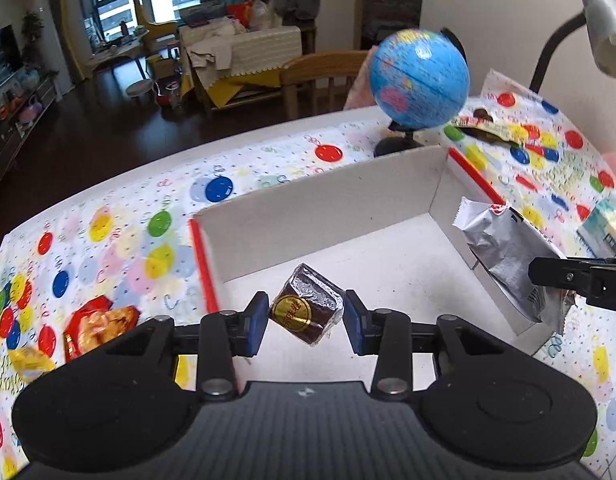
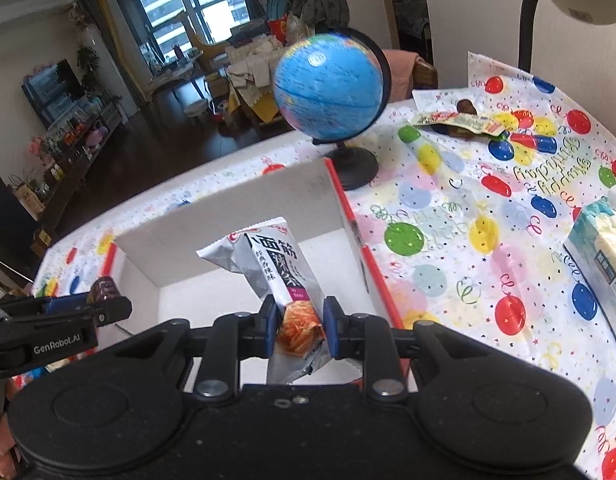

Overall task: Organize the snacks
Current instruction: 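Carry both snacks over the red box and open both tools to drop them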

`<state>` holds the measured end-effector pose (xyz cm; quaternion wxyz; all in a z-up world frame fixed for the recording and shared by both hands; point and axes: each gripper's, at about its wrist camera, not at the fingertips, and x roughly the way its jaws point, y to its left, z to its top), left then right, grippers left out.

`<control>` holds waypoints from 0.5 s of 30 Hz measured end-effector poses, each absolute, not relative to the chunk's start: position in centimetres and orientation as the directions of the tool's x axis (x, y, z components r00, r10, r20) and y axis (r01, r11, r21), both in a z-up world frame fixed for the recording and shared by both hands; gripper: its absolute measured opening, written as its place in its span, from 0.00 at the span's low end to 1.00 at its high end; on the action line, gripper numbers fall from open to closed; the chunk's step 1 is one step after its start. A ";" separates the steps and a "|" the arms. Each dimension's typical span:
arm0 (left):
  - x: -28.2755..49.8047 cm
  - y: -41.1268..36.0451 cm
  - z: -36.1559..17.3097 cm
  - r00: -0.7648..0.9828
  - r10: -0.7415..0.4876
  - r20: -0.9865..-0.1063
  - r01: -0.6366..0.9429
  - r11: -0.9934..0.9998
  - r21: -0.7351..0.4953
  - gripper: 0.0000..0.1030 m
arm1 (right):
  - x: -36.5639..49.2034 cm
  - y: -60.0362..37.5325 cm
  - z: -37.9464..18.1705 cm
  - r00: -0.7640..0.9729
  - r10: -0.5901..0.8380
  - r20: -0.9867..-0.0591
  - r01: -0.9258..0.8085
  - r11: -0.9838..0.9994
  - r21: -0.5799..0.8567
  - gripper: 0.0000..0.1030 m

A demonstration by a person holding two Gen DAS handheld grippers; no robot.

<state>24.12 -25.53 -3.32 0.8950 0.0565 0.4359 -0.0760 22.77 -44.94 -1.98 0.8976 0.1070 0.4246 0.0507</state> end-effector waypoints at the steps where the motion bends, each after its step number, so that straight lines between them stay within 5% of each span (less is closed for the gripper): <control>1: 24.4 -25.9 -3.7 0.603 -0.081 -0.793 0.191 0.981 0.045 0.38 | 23.0 -45.0 -2.3 0.628 0.184 -0.756 -0.002 0.972 0.235 0.21; 15: 26.7 -27.8 -8.3 0.507 -0.030 -0.861 0.234 0.966 0.105 0.38 | 24.8 -43.9 -5.4 0.568 0.190 -0.801 -0.039 0.978 0.205 0.22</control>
